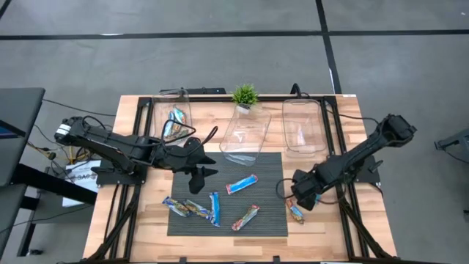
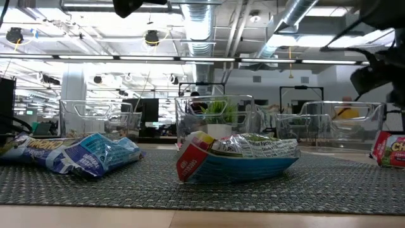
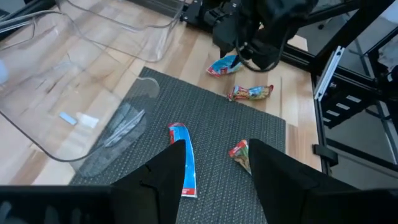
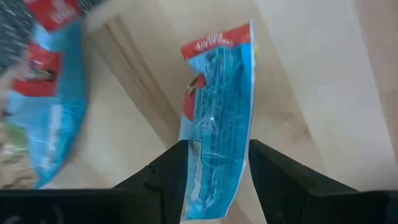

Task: Pick and place Granola Bars by type
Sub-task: Put the red granola bar into the right transparent bin

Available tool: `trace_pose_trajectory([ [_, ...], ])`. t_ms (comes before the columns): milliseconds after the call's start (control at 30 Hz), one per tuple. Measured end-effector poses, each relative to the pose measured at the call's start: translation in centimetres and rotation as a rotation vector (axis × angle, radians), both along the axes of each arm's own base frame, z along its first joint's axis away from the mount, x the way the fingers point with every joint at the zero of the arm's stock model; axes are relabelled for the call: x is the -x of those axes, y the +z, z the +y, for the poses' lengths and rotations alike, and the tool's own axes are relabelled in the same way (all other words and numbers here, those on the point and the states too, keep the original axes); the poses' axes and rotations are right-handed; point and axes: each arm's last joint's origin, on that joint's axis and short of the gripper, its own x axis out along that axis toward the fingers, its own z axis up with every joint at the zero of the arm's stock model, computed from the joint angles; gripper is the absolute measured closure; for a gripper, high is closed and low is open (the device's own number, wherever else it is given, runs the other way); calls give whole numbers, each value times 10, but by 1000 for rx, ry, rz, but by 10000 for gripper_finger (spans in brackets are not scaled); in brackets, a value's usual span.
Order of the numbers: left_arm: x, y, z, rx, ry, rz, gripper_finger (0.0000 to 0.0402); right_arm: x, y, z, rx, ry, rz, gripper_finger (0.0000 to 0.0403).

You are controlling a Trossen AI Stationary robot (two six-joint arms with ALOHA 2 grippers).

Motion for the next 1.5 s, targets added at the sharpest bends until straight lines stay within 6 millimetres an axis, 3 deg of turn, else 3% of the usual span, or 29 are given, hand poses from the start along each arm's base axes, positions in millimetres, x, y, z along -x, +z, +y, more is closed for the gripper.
trace_pose_trajectory([
  [267, 0, 0, -1, 22, 10, -1, 232, -13, -25, 9, -39, 55, 63, 249],
  [367, 0, 0, -1, 28, 15, -1, 233, -13, -26, 10, -39, 46, 69, 272],
  [600, 0, 0, -1, 32, 17, -1, 233, -18, -7, 6, -106, -44, -87, 378],
  [667, 0, 0, -1, 32, 17, -2, 233, -22, 0, 2, -136, -85, -151, 390],
  [767, 0, 0, -1, 17, 5, -7, 233, -33, 13, -4, -197, -174, -294, 378],
  [933, -3, 4, -2, -29, -21, -53, 233, -44, 35, -28, -179, -372, -509, 360],
  [1167, -6, 13, 3, -188, 96, -148, 233, -39, 61, -73, 10, -632, -717, 395],
  [1500, -7, 17, 10, -328, 219, -166, 233, -10, 72, -129, 284, -883, -690, 377],
])
